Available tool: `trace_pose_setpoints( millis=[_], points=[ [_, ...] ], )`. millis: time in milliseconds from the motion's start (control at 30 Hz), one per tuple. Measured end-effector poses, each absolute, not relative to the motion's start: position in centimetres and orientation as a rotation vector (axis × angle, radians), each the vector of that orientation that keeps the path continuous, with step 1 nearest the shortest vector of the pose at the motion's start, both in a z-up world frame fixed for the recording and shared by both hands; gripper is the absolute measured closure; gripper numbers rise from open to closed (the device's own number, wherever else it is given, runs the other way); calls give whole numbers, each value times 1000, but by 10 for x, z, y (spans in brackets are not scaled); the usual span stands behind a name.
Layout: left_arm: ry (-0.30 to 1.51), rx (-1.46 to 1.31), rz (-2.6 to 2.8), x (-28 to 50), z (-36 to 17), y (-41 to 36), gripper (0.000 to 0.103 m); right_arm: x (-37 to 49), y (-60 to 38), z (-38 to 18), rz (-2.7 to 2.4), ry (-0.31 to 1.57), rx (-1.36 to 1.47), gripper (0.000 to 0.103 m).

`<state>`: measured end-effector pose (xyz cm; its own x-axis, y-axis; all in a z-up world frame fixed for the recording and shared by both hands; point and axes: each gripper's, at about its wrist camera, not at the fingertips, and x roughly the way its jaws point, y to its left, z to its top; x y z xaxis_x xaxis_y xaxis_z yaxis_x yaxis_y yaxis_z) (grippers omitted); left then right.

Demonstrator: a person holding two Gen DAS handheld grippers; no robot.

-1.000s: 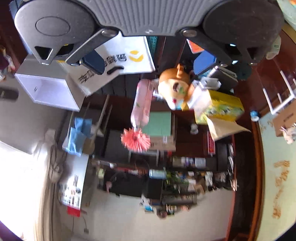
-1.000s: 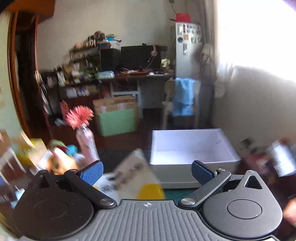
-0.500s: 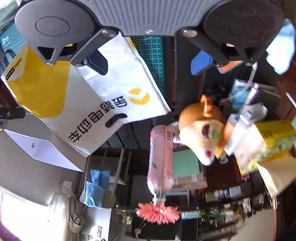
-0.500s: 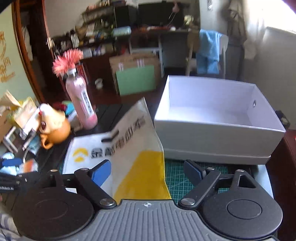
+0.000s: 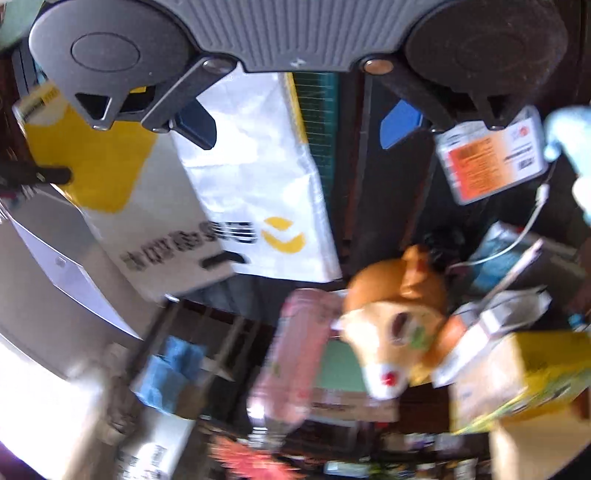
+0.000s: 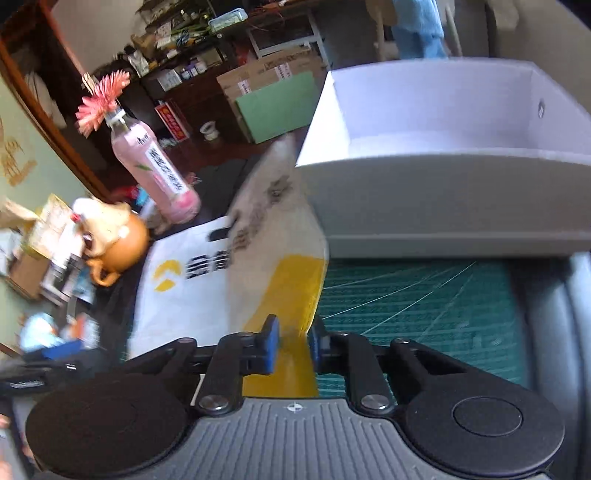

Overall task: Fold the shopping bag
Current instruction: 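Grasp the yellow bottom edge with the left tool while the right tool holds it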

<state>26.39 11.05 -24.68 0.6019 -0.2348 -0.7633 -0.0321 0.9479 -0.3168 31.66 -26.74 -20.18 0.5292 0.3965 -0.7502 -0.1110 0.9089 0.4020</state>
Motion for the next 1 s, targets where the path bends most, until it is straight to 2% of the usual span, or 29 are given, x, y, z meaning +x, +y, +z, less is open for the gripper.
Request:
trace_pose_setpoints(
  millis=[67,133,233,300,333,367,700,867,1000],
  points=[
    [931,-351,-110,264,-251,115,8,316,-267,-204,310,976,343,89],
    [947,-405,-117,264,-257,121,13,314,-265,-206,316,986,351,90],
    [1001,-485,-151,280,-254,137,34,311,-258,-208,337,1007,341,92],
    [1015,-487,-166,280,-256,135,59,308,-254,-210,351,1020,334,92],
    [1015,-477,-171,279,-256,134,68,307,-251,-211,358,1027,331,92],
    [1014,-466,-176,279,-255,132,86,306,-249,-212,365,1034,327,92],
    [906,-397,-247,260,-226,118,97,293,-226,-221,434,1103,293,92],
    [737,-448,-381,244,-194,114,97,287,-214,-226,469,1137,275,92],
    [684,-450,-486,237,-188,100,97,283,-203,-232,495,1163,265,91]
  ],
)
